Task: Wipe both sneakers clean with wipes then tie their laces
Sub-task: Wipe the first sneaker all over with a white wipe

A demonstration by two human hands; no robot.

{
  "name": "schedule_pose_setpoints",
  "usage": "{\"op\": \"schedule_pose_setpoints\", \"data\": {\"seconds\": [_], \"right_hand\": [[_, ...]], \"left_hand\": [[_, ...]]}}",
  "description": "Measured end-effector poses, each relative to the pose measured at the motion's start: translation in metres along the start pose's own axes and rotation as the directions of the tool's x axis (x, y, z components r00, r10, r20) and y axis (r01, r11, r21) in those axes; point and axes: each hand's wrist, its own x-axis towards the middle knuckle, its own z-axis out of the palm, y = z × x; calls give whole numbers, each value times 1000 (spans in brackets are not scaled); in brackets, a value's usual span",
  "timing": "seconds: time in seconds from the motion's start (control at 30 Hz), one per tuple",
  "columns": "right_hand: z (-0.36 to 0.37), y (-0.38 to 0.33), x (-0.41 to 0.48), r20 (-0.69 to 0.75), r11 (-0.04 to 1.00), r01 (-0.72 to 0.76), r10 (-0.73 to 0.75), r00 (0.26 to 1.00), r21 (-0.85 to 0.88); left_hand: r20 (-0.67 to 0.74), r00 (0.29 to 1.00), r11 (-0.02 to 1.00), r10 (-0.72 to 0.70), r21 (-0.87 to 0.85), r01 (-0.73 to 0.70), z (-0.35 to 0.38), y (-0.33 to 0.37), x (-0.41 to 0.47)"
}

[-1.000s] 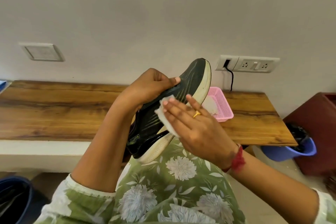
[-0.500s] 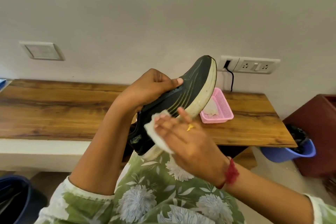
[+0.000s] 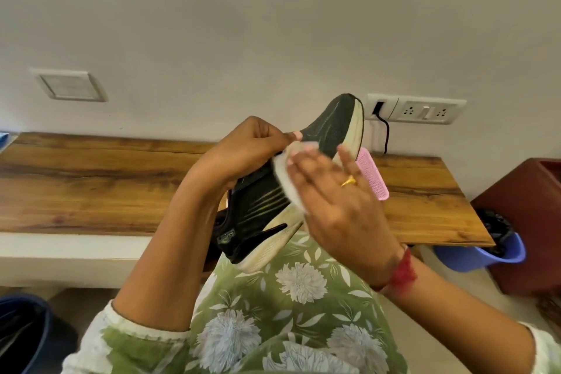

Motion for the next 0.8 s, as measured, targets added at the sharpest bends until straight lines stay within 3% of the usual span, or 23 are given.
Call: {"op": "schedule_pose_setpoints", "data": {"seconds": [0.07,0.1,0.2,0.23,0.37,0.5,0.67,0.8], "right_hand": [[-3,5,7,-31,992,-126,127,991,30],[-3,1,7,-22,993,-109,110,994,46],[4,-16,-3,76,984,175,-176,981,24],[4,-14,-4,88,980,198,-201,976,34],[-2,-2,6,9,993,-77,77,997,86],[5,-27,-7,92,983,164,-171,981,82],[2,-14,5,35,994,-43,40,999,97],[9,-28,-8,154,970,226,-237,959,89]], "left_hand": [[-7,1000,1000,-12,17,12,-2,3,0],[-14,1000,1000,-6,29,7,-1,2,1],[-40,999,998,4,60,-2,2,1,0],[-31,1000,999,-1,54,3,2,0,-1],[-25,1000,1000,16,13,-16,1,1,-1],[-36,999,999,-18,49,20,6,4,0],[-59,998,1000,7,-4,-7,5,5,-1],[-50,998,999,-48,19,49,3,4,1]]}}
